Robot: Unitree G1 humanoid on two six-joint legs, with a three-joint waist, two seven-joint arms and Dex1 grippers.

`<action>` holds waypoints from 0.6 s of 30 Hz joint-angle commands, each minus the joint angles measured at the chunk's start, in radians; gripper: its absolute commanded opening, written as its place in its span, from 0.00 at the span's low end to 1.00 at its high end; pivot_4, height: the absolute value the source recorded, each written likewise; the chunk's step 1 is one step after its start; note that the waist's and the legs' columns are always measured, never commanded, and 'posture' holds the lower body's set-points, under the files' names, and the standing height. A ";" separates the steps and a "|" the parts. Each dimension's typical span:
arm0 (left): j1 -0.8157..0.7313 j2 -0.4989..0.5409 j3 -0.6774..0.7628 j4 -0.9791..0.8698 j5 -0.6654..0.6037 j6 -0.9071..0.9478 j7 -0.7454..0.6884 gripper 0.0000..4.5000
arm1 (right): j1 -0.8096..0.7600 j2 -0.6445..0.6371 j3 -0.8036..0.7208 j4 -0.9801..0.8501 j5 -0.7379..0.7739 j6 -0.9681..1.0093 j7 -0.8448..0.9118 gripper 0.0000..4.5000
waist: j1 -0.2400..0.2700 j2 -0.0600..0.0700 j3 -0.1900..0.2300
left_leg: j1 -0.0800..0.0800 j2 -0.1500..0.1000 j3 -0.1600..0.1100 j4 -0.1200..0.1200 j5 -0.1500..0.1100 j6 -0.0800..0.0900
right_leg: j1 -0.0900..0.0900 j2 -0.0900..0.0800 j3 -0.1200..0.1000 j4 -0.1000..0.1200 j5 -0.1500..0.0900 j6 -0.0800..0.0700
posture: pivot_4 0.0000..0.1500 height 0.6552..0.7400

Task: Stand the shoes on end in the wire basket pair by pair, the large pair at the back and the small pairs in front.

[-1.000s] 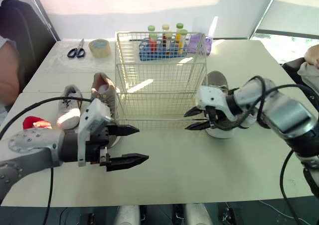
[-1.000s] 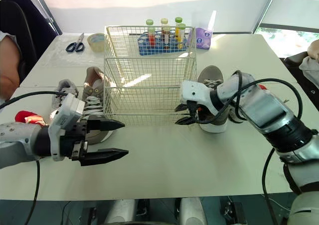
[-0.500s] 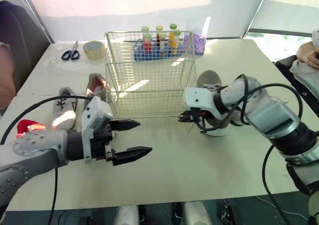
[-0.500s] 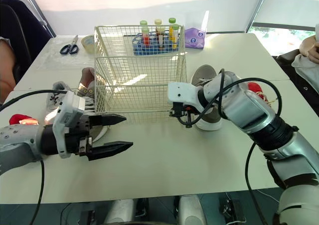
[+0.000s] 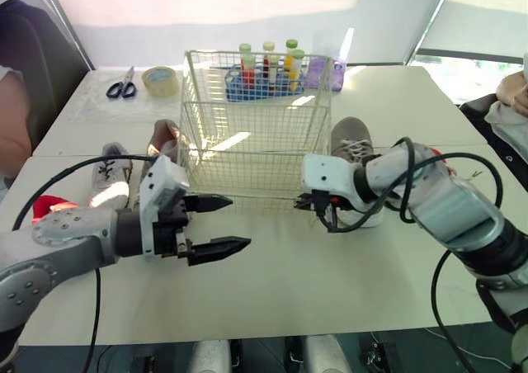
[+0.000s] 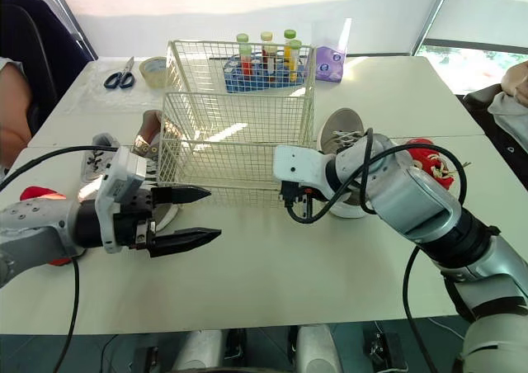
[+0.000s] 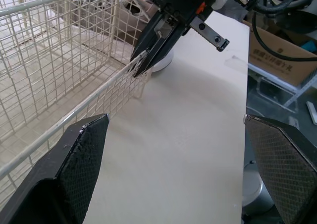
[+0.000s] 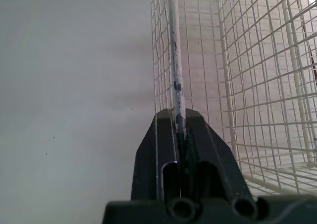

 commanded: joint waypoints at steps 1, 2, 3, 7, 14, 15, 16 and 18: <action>-0.004 -0.006 0.008 0.006 0.001 -0.010 -0.031 1.00 | -0.015 -0.045 -0.126 -0.008 0.045 -0.030 0.029 0.42 | -0.002 0.000 0.000 | 0.000 0.000 0.000 0.000 0.000 0.000 | 0.000 0.000 0.000 0.000 0.000 0.000 | 1.00 1.00; 0.003 -0.008 0.014 0.016 -0.002 -0.009 -0.042 1.00 | -0.028 -0.048 -0.216 -0.011 0.103 -0.043 0.050 0.51 | -0.003 0.000 0.000 | 0.000 0.000 0.000 0.000 0.000 0.000 | 0.000 0.000 0.000 0.000 0.000 0.000 | 1.00 1.00; 0.009 -0.011 0.020 0.028 -0.006 -0.009 -0.053 1.00 | -0.048 -0.049 -0.308 -0.008 0.165 -0.016 0.064 0.51 | -0.004 0.000 0.000 | 0.000 0.000 0.000 0.000 0.000 0.000 | 0.000 0.000 0.000 0.000 0.000 0.000 | 1.00 1.00; 0.005 -0.029 0.027 0.069 -0.028 -0.006 -0.094 1.00 | -0.115 -0.050 -0.661 0.059 0.407 0.232 0.058 0.51 | -0.003 0.000 0.000 | 0.000 0.000 0.000 0.000 0.000 0.000 | -0.001 0.001 0.000 0.000 0.000 0.000 | 1.00 1.00; -0.094 -0.063 -0.008 0.137 -0.126 0.043 -0.115 1.00 | 0.244 0.154 -1.111 -0.116 0.413 0.436 -0.252 0.71 | 0.002 -0.006 -0.004 | 0.000 0.001 -0.001 0.000 -0.004 0.007 | 0.002 -0.001 0.000 -0.001 0.000 0.000 | 1.00 1.00; -0.107 -0.068 -0.018 0.138 -0.134 0.050 -0.115 1.00 | 0.332 0.203 -1.140 -0.165 0.393 0.399 -0.298 0.82 | 0.009 -0.006 -0.004 | 0.000 0.001 -0.002 0.000 -0.004 0.007 | 0.002 -0.001 -0.001 -0.001 0.000 0.000 | 1.00 1.00; -0.119 -0.075 -0.030 0.135 -0.138 0.054 -0.115 1.00 | 0.409 0.271 -1.164 -0.213 0.377 0.364 -0.354 0.93 | 0.016 -0.006 -0.004 | 0.000 0.000 -0.002 0.000 -0.004 0.007 | 0.002 -0.002 -0.001 -0.001 0.000 0.000 | 1.00 1.00; -0.138 -0.092 -0.056 0.124 -0.139 0.061 -0.103 1.00 | 0.535 0.400 -1.168 -0.287 0.342 0.289 -0.465 0.98 | 0.018 0.000 -0.004 | 0.000 0.000 -0.001 0.000 -0.001 0.002 | 0.001 -0.001 0.000 0.000 0.000 0.001 | 1.00 1.00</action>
